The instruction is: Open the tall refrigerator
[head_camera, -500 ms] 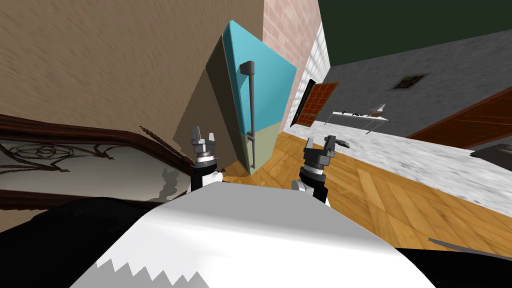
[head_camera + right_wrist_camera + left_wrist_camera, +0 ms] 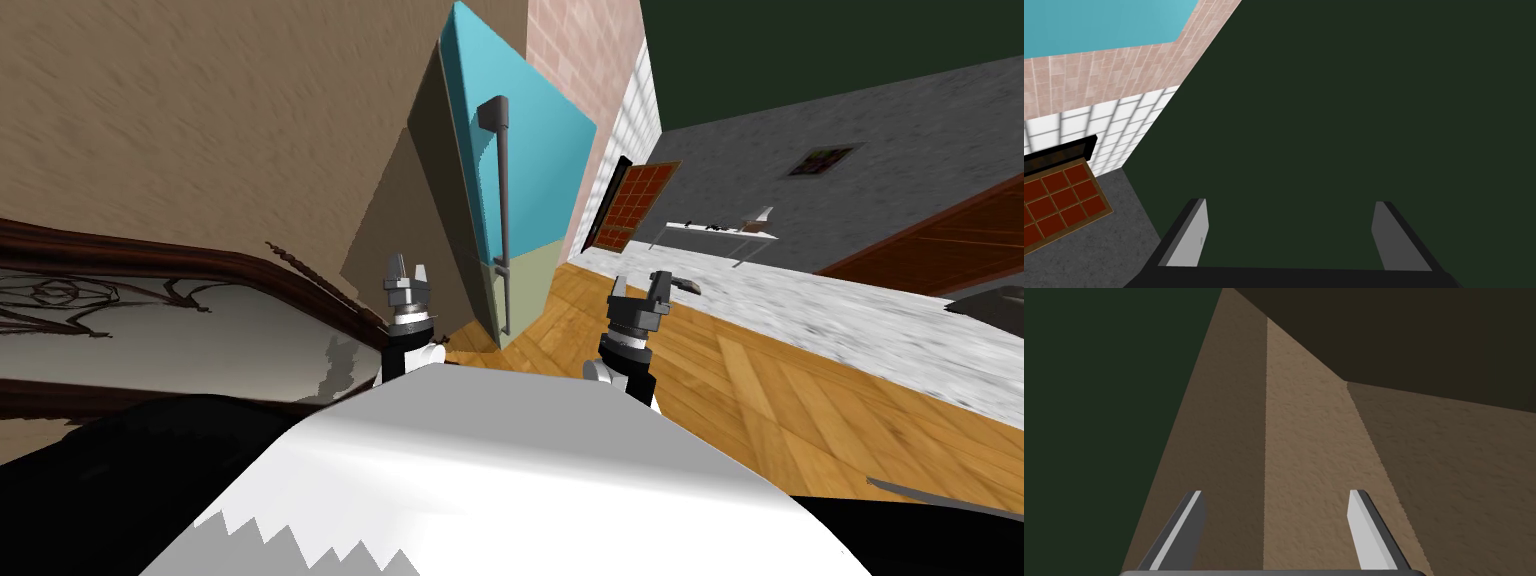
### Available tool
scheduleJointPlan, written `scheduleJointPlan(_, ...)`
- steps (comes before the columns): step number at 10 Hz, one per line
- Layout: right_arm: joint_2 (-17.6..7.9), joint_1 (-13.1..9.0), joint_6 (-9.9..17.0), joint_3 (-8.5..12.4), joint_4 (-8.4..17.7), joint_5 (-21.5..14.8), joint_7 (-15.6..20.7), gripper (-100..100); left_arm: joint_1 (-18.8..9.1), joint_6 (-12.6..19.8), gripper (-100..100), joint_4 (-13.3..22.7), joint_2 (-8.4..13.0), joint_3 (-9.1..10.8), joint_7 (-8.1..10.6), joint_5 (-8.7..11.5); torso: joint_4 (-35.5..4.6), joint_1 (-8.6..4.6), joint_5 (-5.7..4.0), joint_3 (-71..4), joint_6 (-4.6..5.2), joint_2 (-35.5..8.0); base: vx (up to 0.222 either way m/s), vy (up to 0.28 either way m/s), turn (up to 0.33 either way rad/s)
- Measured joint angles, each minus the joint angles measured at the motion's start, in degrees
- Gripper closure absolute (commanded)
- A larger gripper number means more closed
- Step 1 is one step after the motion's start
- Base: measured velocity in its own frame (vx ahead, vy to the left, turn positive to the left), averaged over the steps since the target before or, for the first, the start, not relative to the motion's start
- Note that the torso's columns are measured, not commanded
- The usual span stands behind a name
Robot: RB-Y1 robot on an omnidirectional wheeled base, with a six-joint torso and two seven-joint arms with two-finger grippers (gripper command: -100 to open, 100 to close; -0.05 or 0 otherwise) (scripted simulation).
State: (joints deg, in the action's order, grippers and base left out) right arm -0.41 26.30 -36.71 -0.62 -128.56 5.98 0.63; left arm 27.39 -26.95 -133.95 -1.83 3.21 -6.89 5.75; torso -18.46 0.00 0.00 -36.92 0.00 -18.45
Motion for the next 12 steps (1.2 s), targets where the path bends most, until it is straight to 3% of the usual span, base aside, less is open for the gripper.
scheduleJointPlan(4,0.0,0.0,0.0,0.0,0.0,0.0,0.0,0,0.0,0.0,0,0.0,0.0,0.0,0.0,0.0,-16.92,0.0,0.0,-33.81,0.0,-16.93,0.0,0.0,0.0)
scheduleJointPlan(5,0.0,0.0,0.0,0.0,0.0,0.0,0.0,0,0.0,0.0,-100,0.0,0.0,0.0,0.0,0.0,-21.14,0.0,0.0,-42.27,0.0,-21.16,0.01,-0.008,-0.002)
scheduleJointPlan(7,0.0,0.01,0.0,0.0,0.02,0.0,0.0,0,-0.19,0.84,-100,-0.06,2.82,0.07,-0.08,-0.1,-23.59,-0.03,-0.01,-47.34,0.0,-23.61,0.009,-0.021,-0.003)
scheduleJointPlan(12,0.01,0.01,0.0,-0.01,0.02,0.0,0.0,0,-1.29,6.3,-100,-1.18,8.77,0.79,-0.46,-0.52,-23.83,-0.02,-0.01,-47.65,0.0,-23.82,0.023,-0.044,-0.004)
